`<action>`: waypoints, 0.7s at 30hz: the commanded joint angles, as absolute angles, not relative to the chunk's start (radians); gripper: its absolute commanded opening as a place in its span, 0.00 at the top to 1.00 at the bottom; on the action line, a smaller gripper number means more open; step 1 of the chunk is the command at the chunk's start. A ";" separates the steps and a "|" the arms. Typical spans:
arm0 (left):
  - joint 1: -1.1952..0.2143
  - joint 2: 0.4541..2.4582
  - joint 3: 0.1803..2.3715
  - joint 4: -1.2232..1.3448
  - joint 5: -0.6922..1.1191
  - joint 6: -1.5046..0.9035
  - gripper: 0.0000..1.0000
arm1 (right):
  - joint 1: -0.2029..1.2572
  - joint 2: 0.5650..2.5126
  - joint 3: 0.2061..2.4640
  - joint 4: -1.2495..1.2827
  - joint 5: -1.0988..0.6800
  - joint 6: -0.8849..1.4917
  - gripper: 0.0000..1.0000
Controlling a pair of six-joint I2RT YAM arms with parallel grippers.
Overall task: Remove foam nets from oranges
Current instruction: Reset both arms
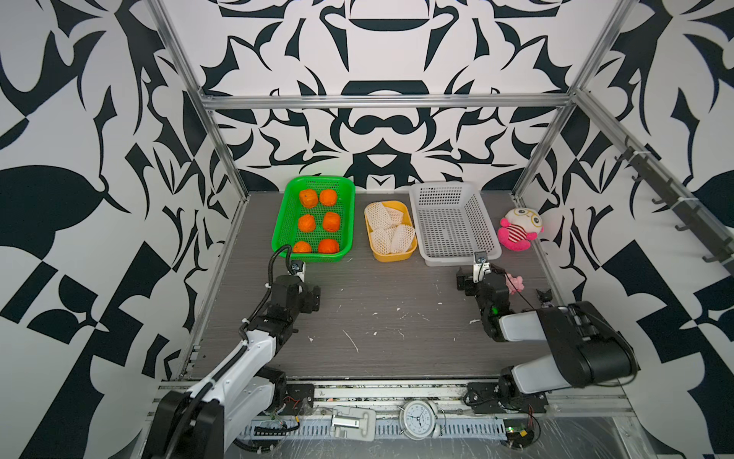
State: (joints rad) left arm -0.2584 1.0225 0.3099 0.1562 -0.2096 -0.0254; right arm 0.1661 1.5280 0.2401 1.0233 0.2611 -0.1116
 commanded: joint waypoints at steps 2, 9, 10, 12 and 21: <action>-0.198 1.166 0.303 0.555 -0.165 0.066 0.10 | 0.164 1.534 0.258 1.086 0.242 -0.069 0.01; -0.118 1.386 0.291 0.886 -0.067 0.075 0.14 | 0.164 1.562 0.328 0.985 0.328 -0.033 0.01; -0.114 1.437 0.283 0.945 -0.074 0.064 0.14 | 0.152 1.569 0.335 0.981 0.313 -0.022 0.00; -0.113 1.534 0.278 1.052 -0.077 0.069 0.14 | 0.147 1.561 0.332 0.968 0.323 -0.024 0.01; -0.064 1.571 0.376 0.919 -0.149 -0.012 0.01 | 0.136 1.565 0.347 0.950 0.284 -0.017 0.00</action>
